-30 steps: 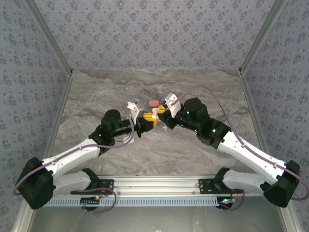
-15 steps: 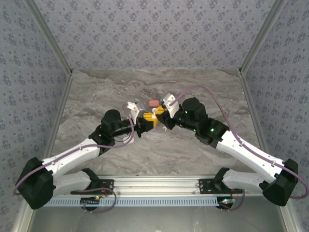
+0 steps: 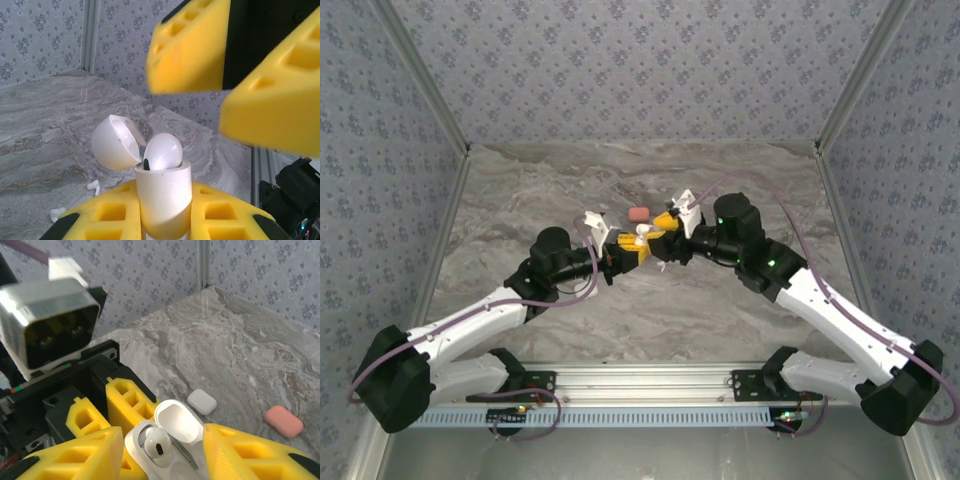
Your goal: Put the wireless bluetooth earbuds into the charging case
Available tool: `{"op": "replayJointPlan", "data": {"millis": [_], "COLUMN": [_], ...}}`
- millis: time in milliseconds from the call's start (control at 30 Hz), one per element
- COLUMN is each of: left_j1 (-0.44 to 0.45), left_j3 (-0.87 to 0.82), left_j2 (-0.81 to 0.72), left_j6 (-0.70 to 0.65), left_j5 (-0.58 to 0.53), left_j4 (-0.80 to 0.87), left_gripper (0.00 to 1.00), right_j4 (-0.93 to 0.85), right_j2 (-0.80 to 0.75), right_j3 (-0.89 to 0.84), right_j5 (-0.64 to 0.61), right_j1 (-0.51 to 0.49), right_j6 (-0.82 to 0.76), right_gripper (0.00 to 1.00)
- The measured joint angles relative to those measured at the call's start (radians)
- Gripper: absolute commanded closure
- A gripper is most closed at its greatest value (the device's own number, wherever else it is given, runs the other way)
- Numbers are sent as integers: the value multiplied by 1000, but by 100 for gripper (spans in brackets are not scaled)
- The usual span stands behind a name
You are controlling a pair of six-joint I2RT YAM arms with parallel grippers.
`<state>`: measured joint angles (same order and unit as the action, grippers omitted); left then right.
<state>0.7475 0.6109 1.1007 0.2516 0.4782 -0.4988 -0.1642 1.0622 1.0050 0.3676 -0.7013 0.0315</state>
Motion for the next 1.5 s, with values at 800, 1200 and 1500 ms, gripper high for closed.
{"op": "replayJointPlan", "data": {"millis": [800, 1200, 1500], "left_j1": [0, 0, 0], "left_j3": [-60, -60, -60], "left_j2": [-206, -209, -209], "left_j6": [-61, -68, -68], "left_j5": [-248, -259, -259], "left_j4": [99, 123, 123], "left_gripper": [100, 100, 100], "right_j4": [-195, -192, -175], "right_j2": [367, 669, 745], "right_j3": [-58, 33, 85], "right_j5": [-95, -156, -179], "right_j1": [188, 129, 103], "right_j6": [168, 190, 190], "right_gripper": [54, 55, 59]}}
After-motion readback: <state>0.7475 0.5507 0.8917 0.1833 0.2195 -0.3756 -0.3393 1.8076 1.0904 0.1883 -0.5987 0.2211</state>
